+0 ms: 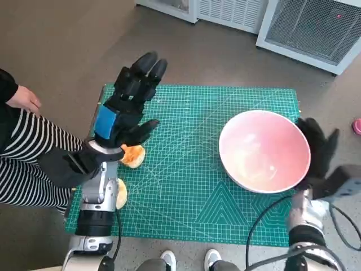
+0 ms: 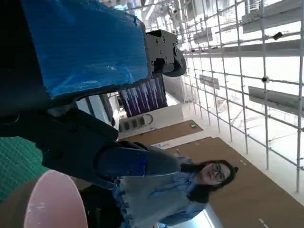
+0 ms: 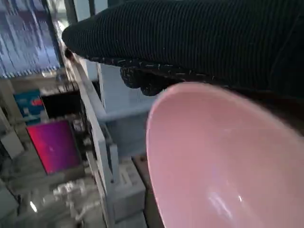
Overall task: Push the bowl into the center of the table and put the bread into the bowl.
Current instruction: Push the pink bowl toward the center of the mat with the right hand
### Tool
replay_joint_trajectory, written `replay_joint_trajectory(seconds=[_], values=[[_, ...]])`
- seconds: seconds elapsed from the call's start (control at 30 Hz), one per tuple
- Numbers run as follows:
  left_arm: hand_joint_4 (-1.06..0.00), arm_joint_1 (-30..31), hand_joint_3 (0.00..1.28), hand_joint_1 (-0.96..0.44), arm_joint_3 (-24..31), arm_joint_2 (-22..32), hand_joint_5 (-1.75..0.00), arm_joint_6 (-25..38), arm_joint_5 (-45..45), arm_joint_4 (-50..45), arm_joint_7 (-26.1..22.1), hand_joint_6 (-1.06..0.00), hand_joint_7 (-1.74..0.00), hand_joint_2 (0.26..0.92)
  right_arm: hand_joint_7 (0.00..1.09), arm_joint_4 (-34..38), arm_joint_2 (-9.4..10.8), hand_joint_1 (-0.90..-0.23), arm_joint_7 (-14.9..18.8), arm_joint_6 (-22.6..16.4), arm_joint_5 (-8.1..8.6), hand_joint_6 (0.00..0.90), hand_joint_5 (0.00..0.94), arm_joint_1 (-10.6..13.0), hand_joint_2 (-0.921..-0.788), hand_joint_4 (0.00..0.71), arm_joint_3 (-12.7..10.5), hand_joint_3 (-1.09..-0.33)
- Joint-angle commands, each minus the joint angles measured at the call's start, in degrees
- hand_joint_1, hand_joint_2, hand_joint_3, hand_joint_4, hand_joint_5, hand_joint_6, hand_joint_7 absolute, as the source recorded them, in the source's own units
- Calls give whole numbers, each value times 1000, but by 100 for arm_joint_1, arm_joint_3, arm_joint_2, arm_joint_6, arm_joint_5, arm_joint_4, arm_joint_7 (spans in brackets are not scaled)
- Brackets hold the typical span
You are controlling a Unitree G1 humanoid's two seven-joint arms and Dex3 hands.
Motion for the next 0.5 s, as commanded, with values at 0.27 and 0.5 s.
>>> replay_joint_trajectory(seconds=[0.27, 0.5], values=[[-125, 160, 276, -558, 77, 88, 0, 59, -93, -220, 46, 1, -438, 921, 329, 149, 304, -610, -69, 282, -304, 68, 5, -269, -921, 73, 311, -813], [-125, 242, 277, -553, 87, 92, -1, 85, -39, -310, 137, 1, -443, 921, 325, 155, 436, -623, -49, 337, -371, 64, 0, -408, -921, 64, 454, -812]])
